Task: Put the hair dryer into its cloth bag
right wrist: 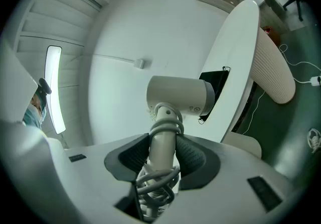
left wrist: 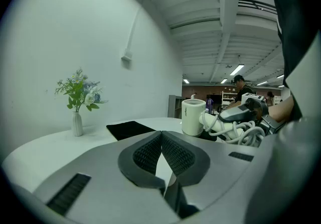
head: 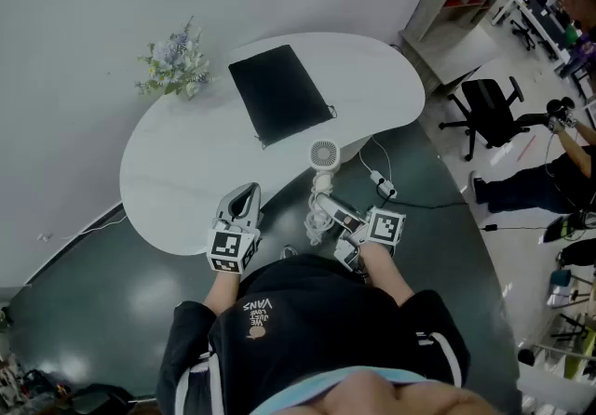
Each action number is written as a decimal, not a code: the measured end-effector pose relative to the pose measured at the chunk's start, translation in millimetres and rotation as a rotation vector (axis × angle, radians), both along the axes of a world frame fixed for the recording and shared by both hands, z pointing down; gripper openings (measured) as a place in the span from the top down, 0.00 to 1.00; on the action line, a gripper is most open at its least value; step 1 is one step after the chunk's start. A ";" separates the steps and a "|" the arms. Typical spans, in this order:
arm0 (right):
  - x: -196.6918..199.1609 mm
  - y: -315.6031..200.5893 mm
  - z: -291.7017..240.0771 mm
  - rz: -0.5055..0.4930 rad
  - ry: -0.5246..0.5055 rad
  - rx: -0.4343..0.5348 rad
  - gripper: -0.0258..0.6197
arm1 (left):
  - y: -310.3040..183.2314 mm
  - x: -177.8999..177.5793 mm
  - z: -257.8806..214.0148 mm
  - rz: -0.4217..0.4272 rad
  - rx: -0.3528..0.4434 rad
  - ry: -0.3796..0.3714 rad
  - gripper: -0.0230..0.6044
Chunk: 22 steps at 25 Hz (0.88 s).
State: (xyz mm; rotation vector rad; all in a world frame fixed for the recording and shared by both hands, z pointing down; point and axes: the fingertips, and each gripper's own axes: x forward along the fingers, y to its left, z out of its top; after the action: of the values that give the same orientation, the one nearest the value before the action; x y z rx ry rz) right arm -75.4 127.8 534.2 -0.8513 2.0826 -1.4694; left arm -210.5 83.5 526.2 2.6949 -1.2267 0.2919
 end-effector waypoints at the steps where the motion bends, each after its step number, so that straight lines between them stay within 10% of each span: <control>1: 1.6 -1.3 0.0 -0.003 0.001 -0.004 0.68 | -1.6 1.5 0.2 -0.002 0.001 -0.003 0.93; 22: 91.6 -58.1 5.4 -0.170 0.073 -0.023 0.68 | -67.9 72.7 34.4 -0.111 -0.059 -0.126 0.93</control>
State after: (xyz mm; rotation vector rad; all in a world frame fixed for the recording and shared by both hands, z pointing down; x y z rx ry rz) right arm 16.2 69.6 539.6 -0.7626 2.2442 -1.5733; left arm -137.8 15.6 560.6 2.5817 -1.3736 0.4809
